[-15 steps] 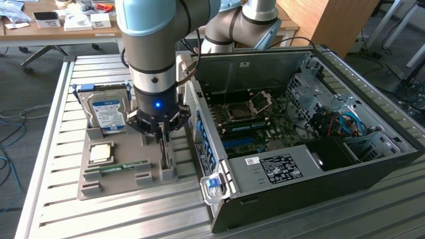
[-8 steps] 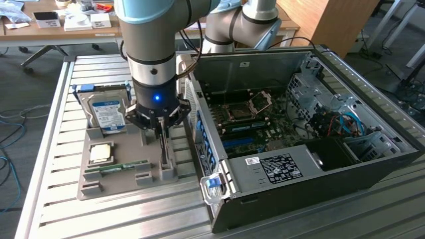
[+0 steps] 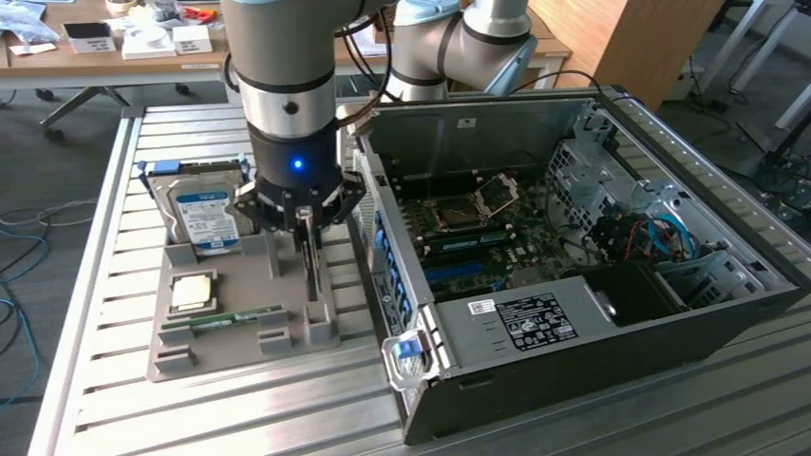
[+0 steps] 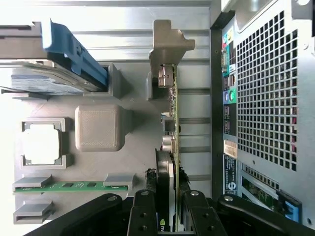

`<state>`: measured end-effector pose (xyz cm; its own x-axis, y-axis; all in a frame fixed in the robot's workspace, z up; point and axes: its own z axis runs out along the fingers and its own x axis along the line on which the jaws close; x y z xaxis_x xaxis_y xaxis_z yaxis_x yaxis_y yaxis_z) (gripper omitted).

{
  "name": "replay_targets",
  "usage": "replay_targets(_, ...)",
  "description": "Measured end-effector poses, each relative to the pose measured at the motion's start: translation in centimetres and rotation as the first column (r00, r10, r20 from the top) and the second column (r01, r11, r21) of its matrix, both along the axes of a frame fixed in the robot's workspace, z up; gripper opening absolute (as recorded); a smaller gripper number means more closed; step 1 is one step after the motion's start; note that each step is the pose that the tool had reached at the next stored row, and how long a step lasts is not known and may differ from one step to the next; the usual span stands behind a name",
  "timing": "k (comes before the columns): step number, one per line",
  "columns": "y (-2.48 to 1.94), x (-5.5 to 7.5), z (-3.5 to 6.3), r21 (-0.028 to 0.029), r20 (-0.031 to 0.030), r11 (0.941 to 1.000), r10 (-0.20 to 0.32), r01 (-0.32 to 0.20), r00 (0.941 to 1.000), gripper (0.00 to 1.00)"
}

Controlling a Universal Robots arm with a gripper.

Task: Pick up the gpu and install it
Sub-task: 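Pick up the gpu and move the gpu toward the slot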

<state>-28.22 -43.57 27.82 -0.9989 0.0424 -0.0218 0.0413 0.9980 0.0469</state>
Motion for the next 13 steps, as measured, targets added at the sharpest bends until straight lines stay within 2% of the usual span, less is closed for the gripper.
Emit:
replay_targets(5, 0.0, 0.0, 1.43, 0.0001, 0.0001, 1.0, 0.0, 0.0, 1.0, 0.27)
replay_targets(13, 0.0, 0.0, 2.83, 0.0001, 0.0001, 1.0, 0.0, 0.0, 1.0, 0.27)
